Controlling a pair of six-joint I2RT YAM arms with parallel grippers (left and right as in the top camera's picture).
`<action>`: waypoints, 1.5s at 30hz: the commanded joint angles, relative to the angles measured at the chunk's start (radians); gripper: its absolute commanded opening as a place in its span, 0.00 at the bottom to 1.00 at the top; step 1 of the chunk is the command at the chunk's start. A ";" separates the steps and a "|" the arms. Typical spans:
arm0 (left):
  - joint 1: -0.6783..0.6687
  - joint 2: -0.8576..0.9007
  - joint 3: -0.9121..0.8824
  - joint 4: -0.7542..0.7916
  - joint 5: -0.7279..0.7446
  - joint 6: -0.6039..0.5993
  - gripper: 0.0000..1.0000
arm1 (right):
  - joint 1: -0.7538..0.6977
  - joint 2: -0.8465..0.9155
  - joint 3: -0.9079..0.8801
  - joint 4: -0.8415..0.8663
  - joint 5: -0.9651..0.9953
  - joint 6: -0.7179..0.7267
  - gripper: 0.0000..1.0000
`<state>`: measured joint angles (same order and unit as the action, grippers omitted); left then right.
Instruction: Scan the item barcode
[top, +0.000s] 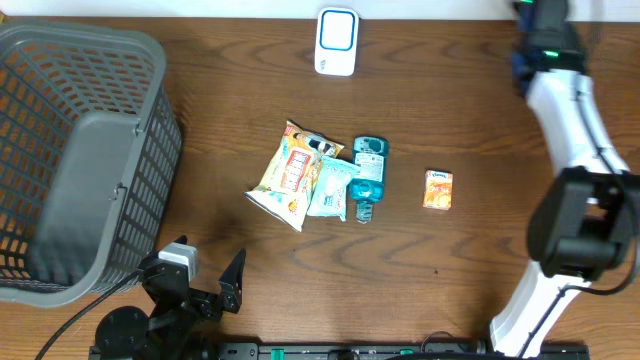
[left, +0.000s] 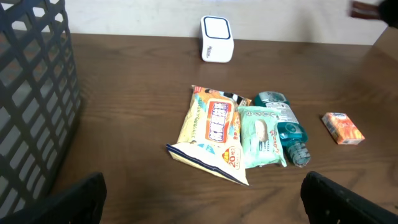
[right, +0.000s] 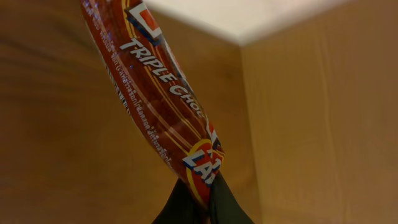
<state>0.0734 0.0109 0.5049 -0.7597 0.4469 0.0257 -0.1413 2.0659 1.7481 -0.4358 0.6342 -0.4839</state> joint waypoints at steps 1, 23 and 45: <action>0.005 -0.007 0.003 0.000 0.013 -0.002 0.98 | -0.146 -0.010 -0.076 -0.008 -0.002 0.129 0.01; 0.005 -0.007 0.003 0.000 0.013 -0.002 0.98 | -0.586 -0.014 -0.358 0.187 -0.137 0.454 0.53; 0.005 -0.007 0.003 0.000 0.013 -0.002 0.98 | -0.154 -0.521 -0.327 0.142 -1.219 0.985 0.99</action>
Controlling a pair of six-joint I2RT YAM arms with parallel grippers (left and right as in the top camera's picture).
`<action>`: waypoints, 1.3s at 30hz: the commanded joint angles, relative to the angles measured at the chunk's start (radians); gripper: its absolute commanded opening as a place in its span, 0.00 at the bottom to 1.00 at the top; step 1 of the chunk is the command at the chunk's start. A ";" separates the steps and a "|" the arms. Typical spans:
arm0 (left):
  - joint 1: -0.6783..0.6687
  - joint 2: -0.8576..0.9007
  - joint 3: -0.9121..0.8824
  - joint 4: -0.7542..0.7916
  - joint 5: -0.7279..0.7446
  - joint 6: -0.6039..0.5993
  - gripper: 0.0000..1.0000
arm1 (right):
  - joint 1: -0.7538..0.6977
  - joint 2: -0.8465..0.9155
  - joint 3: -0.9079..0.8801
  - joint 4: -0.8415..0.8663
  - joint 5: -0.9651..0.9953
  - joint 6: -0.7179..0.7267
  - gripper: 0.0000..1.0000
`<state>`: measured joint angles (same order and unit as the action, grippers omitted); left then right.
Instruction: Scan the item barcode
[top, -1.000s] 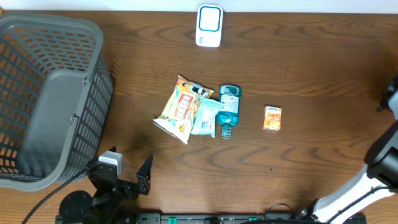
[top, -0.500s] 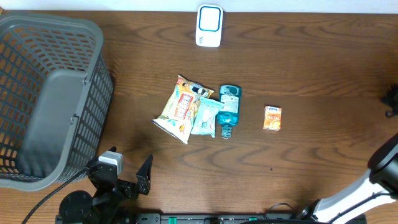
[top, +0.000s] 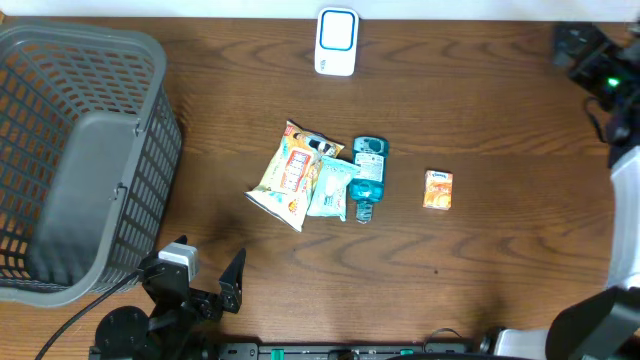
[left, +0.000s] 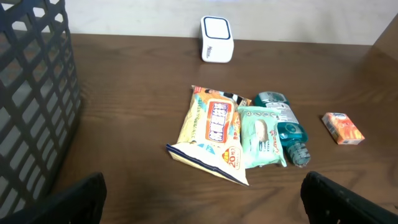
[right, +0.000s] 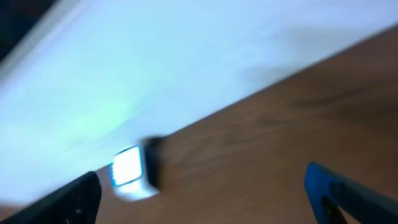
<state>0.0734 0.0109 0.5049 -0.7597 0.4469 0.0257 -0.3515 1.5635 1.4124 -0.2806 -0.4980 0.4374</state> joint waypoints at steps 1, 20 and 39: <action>0.005 -0.007 0.003 0.000 0.013 -0.002 0.98 | 0.078 -0.022 0.009 -0.026 -0.097 0.064 0.99; 0.005 -0.007 0.003 0.000 0.013 -0.002 0.98 | 0.311 -0.023 -0.024 -0.711 0.037 0.469 0.99; 0.005 -0.007 0.003 0.000 0.013 -0.002 0.98 | 0.504 -0.023 -0.327 -0.678 0.277 0.676 0.91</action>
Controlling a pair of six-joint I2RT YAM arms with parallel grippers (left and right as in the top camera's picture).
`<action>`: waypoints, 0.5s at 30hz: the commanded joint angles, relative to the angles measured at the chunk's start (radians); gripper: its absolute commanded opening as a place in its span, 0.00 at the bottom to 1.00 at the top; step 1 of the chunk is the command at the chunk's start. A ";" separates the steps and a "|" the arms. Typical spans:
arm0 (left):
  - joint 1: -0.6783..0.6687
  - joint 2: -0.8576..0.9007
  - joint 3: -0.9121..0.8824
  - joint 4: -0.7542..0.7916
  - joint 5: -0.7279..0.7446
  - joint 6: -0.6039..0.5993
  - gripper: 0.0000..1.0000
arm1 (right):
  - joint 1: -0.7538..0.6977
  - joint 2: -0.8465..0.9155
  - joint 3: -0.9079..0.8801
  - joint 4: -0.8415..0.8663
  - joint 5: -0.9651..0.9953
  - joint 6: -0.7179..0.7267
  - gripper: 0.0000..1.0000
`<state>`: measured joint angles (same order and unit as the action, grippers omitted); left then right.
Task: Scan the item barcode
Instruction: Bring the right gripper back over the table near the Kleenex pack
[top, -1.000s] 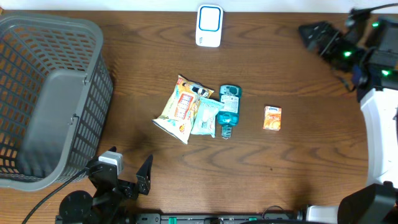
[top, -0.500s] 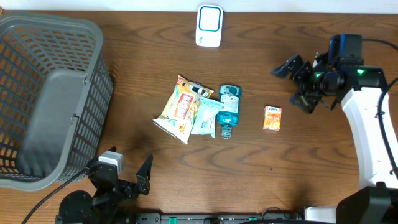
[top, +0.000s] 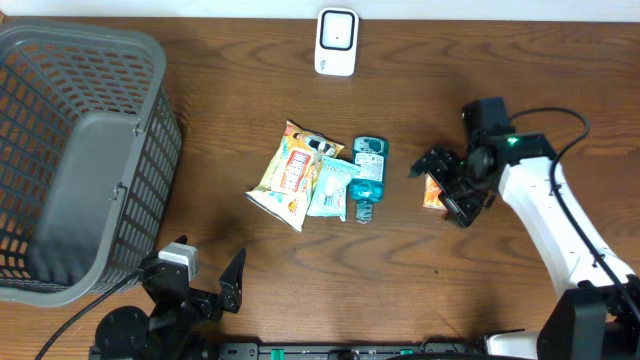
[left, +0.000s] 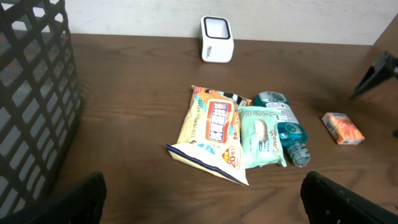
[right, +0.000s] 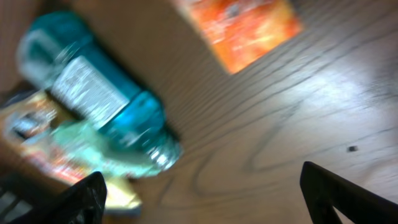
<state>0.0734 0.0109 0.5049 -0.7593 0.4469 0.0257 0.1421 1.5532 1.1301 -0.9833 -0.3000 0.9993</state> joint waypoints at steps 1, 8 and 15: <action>0.005 -0.007 0.003 0.000 0.013 -0.002 0.98 | 0.010 -0.012 -0.067 0.058 0.086 0.123 0.85; 0.005 -0.007 0.003 0.000 0.013 -0.001 0.98 | 0.010 -0.012 -0.178 0.238 0.226 0.122 0.35; 0.005 -0.007 0.003 0.000 0.013 -0.002 0.98 | 0.026 -0.011 -0.262 0.454 0.196 0.122 0.01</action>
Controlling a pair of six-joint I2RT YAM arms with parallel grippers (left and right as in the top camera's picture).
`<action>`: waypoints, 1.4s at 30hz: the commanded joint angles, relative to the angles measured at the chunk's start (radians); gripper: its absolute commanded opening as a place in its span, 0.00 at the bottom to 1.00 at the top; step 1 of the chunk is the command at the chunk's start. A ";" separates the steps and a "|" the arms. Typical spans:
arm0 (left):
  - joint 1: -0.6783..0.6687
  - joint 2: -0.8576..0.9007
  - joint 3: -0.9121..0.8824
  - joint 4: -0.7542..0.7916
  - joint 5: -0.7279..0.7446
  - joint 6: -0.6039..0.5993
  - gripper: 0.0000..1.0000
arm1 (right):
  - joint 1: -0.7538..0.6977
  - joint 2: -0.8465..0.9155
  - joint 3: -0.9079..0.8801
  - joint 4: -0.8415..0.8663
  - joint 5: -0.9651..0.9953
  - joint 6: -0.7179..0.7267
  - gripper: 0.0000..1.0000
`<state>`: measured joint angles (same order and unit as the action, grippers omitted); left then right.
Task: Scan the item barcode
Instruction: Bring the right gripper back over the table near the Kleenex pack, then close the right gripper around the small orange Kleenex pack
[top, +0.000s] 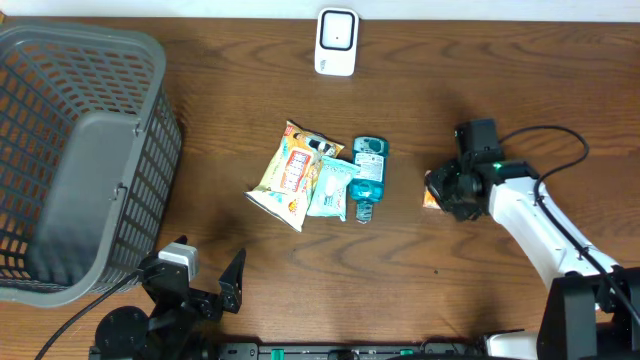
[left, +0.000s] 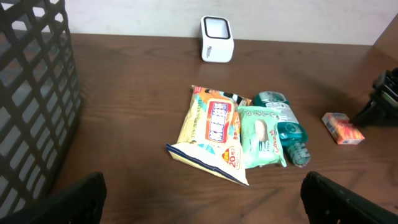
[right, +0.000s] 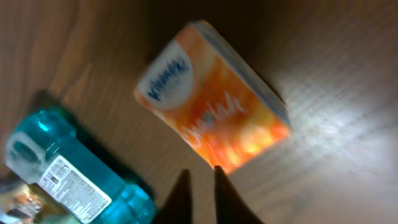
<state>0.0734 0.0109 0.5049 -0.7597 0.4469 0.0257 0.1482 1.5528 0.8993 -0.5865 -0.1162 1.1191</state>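
Note:
The white scanner (top: 336, 41) stands at the table's far edge, also in the left wrist view (left: 216, 39). An orange tissue pack (right: 211, 124) lies flat on the table, right of a blue bottle (top: 367, 178). My right gripper (right: 199, 171) is low at the pack's near edge, fingers drawn together with only a slit of table between them and nothing held. In the overhead view the right gripper (top: 447, 190) covers most of the pack (top: 430, 197). My left gripper (left: 203, 180) rests open at the front left, far from the items.
A yellow snack bag (top: 288, 175) and a pale green wipes pack (top: 329, 188) lie touching the bottle at mid-table. A large grey basket (top: 80, 150) fills the left side. The right arm's cable (top: 555, 140) loops over the table's right part.
My right gripper has dropped closer to the orange pack and its fingers have gone from wide open to shut. The pack, the other items and the left arm have not moved.
My right gripper was shut on a red chocolate bar wrapper at the far right edge. Then it was open there with the bar gone from view. Then it hung open over the orange pack, and now it is shut at the pack's edge.

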 joint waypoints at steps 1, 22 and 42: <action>0.005 -0.007 0.003 0.000 0.013 -0.002 0.98 | 0.027 -0.010 -0.042 0.087 0.009 0.002 0.01; 0.005 -0.007 0.003 0.000 0.013 -0.002 0.98 | 0.132 -0.008 -0.104 0.137 0.224 -0.040 0.07; 0.005 -0.007 0.003 0.000 0.013 -0.001 0.98 | 0.071 -0.015 -0.083 0.130 0.264 -0.199 0.01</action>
<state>0.0734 0.0109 0.5049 -0.7597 0.4469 0.0257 0.2325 1.5528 0.8043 -0.4583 0.2108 0.9802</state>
